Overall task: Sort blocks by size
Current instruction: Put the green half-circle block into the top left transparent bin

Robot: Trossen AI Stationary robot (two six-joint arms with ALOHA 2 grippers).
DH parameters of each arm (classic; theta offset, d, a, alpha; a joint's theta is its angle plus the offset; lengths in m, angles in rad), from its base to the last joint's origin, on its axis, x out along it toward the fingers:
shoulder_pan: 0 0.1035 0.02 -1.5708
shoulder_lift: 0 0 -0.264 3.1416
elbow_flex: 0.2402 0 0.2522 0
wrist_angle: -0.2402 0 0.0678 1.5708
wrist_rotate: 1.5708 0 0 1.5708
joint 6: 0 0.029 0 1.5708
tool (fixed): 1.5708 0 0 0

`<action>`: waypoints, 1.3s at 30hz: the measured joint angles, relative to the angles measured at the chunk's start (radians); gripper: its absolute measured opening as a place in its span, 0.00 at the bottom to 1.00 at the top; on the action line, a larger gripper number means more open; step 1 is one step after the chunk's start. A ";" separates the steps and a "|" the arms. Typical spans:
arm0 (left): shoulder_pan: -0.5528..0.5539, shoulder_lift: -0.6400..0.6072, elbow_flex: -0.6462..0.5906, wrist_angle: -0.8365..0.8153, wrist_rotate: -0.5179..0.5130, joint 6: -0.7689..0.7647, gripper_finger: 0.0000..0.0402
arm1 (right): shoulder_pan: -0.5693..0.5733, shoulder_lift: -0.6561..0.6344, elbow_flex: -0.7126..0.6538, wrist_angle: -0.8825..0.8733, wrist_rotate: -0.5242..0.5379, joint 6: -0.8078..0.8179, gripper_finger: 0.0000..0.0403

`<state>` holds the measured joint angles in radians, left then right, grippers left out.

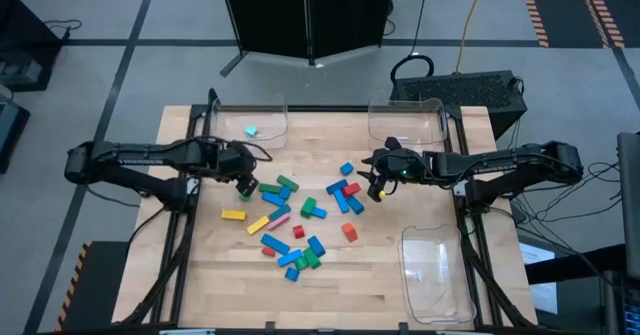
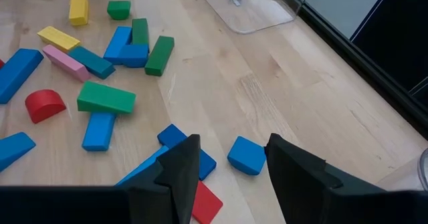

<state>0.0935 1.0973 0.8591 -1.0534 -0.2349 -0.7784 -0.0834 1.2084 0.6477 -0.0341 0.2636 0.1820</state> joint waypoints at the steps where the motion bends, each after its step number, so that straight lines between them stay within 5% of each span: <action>1: -0.017 0.000 -0.002 0.002 -0.006 -0.015 0.71 | 0.000 0.000 0.000 0.000 -0.001 0.006 0.41; 20: -0.103 0.000 -0.299 0.307 0.018 -0.211 0.71 | 0.000 0.000 0.000 0.007 -0.004 0.034 0.41; 39: -0.103 0.144 -0.311 0.340 -0.053 -0.237 0.71 | 0.000 0.000 0.000 0.001 -0.005 0.035 0.41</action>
<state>-0.0093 1.2414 0.5484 -0.7133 -0.2875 -1.0157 -0.0830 1.2083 0.6476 -0.0330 0.2588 0.2169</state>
